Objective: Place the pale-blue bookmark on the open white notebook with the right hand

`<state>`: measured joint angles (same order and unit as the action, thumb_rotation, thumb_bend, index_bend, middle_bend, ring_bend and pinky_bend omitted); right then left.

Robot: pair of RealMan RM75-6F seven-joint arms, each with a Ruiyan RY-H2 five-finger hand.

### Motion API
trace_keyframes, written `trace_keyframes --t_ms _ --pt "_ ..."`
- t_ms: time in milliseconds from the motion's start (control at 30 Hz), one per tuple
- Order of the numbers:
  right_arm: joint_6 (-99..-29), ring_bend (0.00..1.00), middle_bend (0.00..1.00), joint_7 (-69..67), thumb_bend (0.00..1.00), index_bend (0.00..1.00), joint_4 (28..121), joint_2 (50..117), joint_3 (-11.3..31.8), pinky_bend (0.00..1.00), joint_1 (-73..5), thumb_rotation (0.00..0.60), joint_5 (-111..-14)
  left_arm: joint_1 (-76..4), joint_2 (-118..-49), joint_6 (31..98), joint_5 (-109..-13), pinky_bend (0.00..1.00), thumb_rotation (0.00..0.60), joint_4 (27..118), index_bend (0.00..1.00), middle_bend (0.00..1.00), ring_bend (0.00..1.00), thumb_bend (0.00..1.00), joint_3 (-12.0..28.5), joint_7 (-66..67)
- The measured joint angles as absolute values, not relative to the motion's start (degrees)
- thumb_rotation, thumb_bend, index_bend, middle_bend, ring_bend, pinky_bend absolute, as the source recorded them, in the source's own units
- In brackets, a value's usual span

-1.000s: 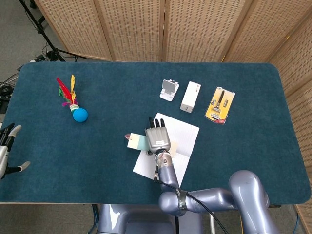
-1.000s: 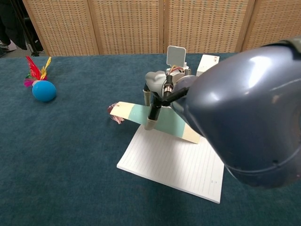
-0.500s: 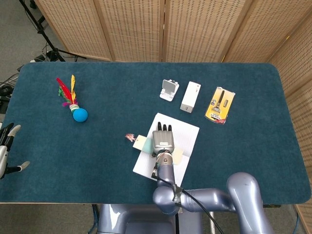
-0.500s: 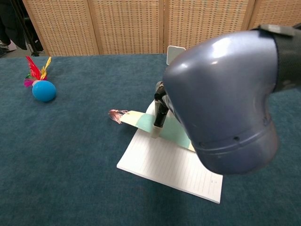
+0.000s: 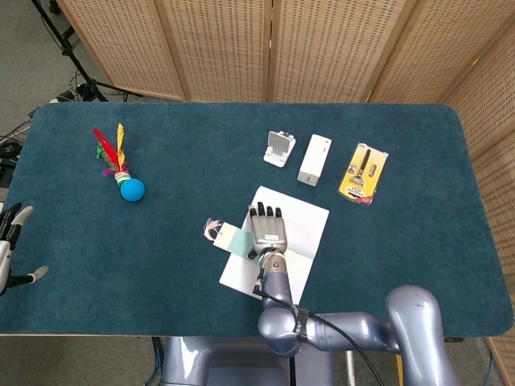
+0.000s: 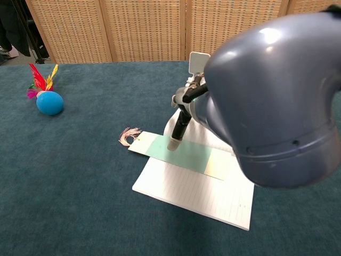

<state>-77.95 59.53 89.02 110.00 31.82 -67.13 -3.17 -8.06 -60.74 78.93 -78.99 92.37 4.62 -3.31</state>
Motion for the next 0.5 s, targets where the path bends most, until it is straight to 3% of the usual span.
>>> trace_keyframes --t_ms 233,300,467,500 --pt "-76.3 0.0 0.0 57.14 0.31 0.0 96.06 105.91 32.19 0.0 -64.68 0.6 -5.8 -8.02 -60.6 78.93 -79.38 0.0 0.6 92.43 0.0 0.0 0.0 0.0 4.43 -3.61" --pt "-74.64 0.0 0.0 55.55 0.42 0.01 99.49 103.51 31.91 0.0 -63.25 0.6 -8.22 -8.02 -60.56 78.9 -79.49 0.0 0.6 92.42 0.0 0.0 0.0 0.0 4.38 -3.75" --pt "-66.6 0.0 0.01 49.62 0.88 0.13 106.12 95.6 30.13 0.0 -58.64 0.6 -16.2 -8.03 -60.52 78.94 -79.81 0.0 0.6 92.48 0.0 0.0 0.0 0.0 4.29 -3.88" --pt "-64.5 0.0 0.02 48.6 0.92 0.14 106.57 94.38 29.69 0.0 -57.96 0.6 -17.46 -8.05 -60.52 78.95 -79.86 0.0 0.6 92.52 0.0 0.0 0.0 0.0 4.28 -3.85"
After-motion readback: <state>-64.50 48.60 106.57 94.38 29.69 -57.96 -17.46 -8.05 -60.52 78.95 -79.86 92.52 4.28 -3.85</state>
